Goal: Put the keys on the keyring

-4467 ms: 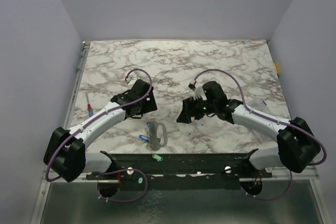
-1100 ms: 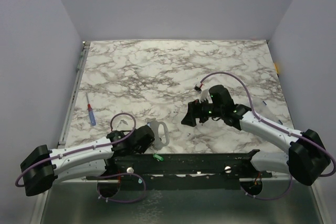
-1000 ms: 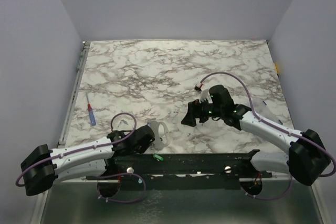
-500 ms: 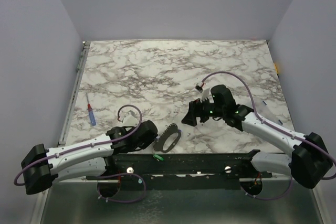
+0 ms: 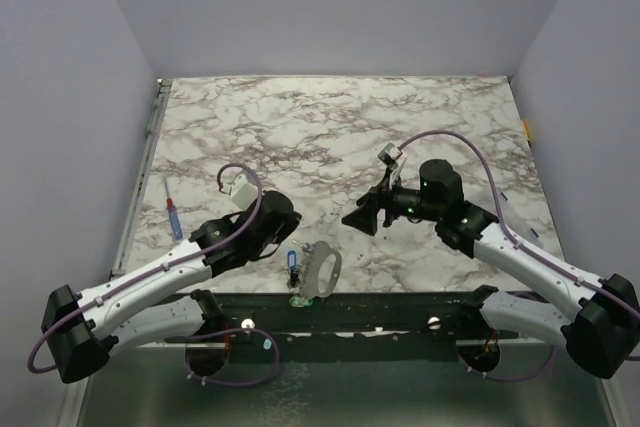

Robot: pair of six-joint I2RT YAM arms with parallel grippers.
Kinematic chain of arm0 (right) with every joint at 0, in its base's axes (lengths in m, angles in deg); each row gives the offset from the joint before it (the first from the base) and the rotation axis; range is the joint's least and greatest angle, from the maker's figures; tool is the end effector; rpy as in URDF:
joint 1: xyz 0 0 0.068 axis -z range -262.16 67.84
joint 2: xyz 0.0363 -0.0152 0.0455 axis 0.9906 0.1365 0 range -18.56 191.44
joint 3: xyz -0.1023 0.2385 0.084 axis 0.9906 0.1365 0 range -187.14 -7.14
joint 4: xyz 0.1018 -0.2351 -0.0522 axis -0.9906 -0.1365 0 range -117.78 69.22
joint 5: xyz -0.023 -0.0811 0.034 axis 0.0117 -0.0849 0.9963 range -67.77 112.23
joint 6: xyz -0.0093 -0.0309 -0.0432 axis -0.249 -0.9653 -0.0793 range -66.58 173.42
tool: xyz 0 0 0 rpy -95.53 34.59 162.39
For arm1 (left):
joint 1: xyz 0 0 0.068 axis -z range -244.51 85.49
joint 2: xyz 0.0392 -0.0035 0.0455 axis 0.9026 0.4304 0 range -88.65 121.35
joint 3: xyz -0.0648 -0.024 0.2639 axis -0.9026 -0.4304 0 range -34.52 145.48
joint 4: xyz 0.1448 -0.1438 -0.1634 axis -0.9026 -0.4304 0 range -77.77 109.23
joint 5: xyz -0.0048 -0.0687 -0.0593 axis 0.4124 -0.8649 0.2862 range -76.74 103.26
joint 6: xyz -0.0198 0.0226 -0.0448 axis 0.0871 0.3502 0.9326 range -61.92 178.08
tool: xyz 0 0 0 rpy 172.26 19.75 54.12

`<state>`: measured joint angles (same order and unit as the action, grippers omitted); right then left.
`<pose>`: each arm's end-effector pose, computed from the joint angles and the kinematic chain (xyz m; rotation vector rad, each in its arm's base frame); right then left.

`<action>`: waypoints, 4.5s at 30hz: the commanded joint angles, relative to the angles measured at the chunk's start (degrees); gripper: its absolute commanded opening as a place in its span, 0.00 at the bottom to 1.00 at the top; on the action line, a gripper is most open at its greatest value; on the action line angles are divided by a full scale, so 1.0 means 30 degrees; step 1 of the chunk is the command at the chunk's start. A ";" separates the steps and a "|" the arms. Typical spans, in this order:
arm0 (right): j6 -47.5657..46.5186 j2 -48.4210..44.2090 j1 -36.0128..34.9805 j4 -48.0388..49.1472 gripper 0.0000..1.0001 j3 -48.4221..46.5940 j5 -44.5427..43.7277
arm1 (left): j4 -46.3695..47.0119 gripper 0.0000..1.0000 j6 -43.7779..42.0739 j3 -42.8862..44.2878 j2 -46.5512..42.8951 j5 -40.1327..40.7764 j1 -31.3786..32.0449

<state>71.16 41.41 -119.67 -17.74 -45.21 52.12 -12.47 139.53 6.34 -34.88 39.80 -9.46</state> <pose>0.1770 0.1583 0.2724 -0.7150 1.8927 1.1291 0.1227 -0.1478 0.2558 -0.7597 2.2272 -0.7048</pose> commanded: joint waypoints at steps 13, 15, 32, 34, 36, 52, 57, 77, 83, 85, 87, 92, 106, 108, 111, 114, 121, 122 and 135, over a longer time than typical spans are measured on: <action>0.1477 0.2405 -0.0280 -0.2173 0.79 -0.0791 -0.1717 | -0.0009 0.52 -1.0513 0.0501 0.2022 -0.5790 -0.2439; 0.1427 0.2371 -0.0296 -0.2690 0.79 -0.0783 -0.2251 | -0.0291 0.60 -1.1426 0.0214 0.1898 -0.6819 -0.2058; 0.1238 0.1806 -0.0295 -0.4252 0.79 -0.0869 -0.2964 | -0.0411 0.55 -1.1571 0.0569 0.6983 -0.3646 0.1943; 0.1241 0.1702 -0.0278 -0.4296 0.80 -0.0802 -0.3004 | -0.0274 0.56 -1.0877 0.0657 0.7237 -0.3089 0.1976; 0.1244 0.1641 -0.0295 -0.4298 0.79 -0.0730 -0.2963 | 0.0047 0.56 -1.0185 0.0726 0.7508 -0.2788 0.1985; 0.0766 0.0823 -0.0278 -0.4844 0.79 -0.0227 -0.3048 | 0.0002 0.16 -0.8182 0.2209 1.0707 -0.0493 0.3091; 0.0728 0.0980 -0.0280 -0.4764 0.80 -0.0297 -0.2883 | -0.0550 0.00 -0.8380 0.2814 1.0734 0.0050 0.3209; 0.0990 0.0695 -0.0286 -0.4998 0.80 -0.0412 -0.3575 | -0.2441 0.00 -1.2229 0.7286 1.0710 0.1990 0.1045; 0.4778 0.0605 -0.0309 -0.3263 0.89 0.1677 -0.1078 | -0.1585 0.32 -1.3359 0.4690 0.9201 -0.1358 0.0673; 0.6730 0.0336 -0.0417 -0.0583 0.93 0.3231 0.0125 | -0.0492 0.44 -1.3438 0.3252 0.8319 -0.2506 0.0502; 0.8469 0.0294 -0.0524 0.0954 0.95 0.4439 0.0782 | 0.1250 0.53 -1.3653 0.1704 0.7371 -0.4483 -0.0094; 0.9488 0.0408 -0.0878 0.1593 0.95 0.5289 0.0358 | 0.4099 0.78 -1.3767 -0.0703 0.6103 -0.7196 -0.0866; 1.0032 0.1592 -0.0897 0.1873 0.93 0.5818 0.0165 | 0.6601 0.50 -1.4900 -0.3249 0.5796 -0.9851 -0.0871; 0.9975 0.1547 -0.0913 0.1715 0.93 0.5776 0.0196 | 0.6613 0.47 -1.4931 -0.3278 0.6187 -0.9450 -0.0760; 0.9947 0.1517 -0.0909 0.1642 0.93 0.5745 0.0218 | 0.6699 0.43 -1.4955 -0.3415 0.6730 -0.8580 -0.0427; 0.9887 0.1459 -0.0908 0.1580 0.92 0.5759 0.0238 | 0.6729 0.37 -1.4962 -0.3551 0.6964 -0.7612 -0.0163; 0.9795 0.1384 -0.0908 0.1474 0.92 0.5887 0.0288 | 0.6745 0.12 -1.5076 -0.3689 0.6038 -0.6292 -0.0082; 0.9802 0.1397 -0.0912 0.1489 0.92 0.5891 0.0290 | 0.6732 0.06 -1.5105 -0.3689 0.5888 -0.6163 -0.0069; 0.8434 0.1996 -0.0913 -0.0077 0.91 0.4464 0.0105 | 0.7294 0.00 -1.4991 -0.4129 0.3303 -0.5363 0.0020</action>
<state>98.72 46.78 -121.97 -15.59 -29.64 52.78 7.57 94.48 -4.52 -20.89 21.29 -9.64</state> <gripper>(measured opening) 0.914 0.019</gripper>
